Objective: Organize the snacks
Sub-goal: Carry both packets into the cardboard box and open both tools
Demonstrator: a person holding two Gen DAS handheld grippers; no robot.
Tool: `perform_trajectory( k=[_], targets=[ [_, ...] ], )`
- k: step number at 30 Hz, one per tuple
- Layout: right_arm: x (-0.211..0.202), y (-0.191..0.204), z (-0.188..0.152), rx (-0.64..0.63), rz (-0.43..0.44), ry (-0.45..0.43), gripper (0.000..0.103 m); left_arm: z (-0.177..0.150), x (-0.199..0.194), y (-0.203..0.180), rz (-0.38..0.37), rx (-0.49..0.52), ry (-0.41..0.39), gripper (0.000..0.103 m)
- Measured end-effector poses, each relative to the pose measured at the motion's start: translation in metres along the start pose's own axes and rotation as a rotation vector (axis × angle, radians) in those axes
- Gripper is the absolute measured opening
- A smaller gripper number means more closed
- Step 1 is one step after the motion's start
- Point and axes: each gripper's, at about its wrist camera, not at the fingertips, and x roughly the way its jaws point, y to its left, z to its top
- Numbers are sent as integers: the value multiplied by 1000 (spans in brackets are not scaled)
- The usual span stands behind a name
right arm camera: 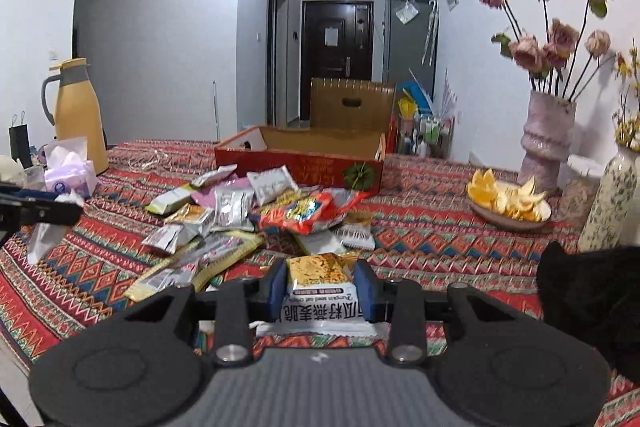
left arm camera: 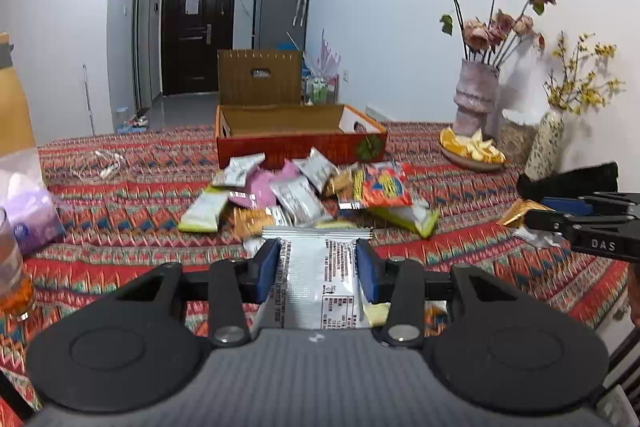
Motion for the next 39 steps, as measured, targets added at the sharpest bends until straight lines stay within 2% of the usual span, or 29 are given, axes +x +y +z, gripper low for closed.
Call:
perform_trajectory(
  k=[11, 17, 22, 26, 31, 36, 39],
  targets=[
    [31, -21, 63, -89, -27, -77, 36, 79, 51, 23, 68, -12, -49, 42],
    [72, -38, 112, -130, -38, -113, 36, 132, 98, 39, 85, 3, -84, 42],
    [121, -53, 156, -139, -36, -138, 36, 174, 155, 54, 95, -1, -105, 42],
    [174, -63, 190, -131, -12, -138, 36, 202, 208, 72, 87, -40, -86, 42],
    [261, -72, 226, -84, 27, -101, 36, 227, 287, 97, 92, -83, -27, 42],
    [362, -72, 245, -51, 33, -17, 36, 235, 369, 123, 93, -102, 41, 42],
    [422, -72, 246, -41, 15, 54, 36, 230, 415, 134, 121, -91, 93, 42]
  ],
)
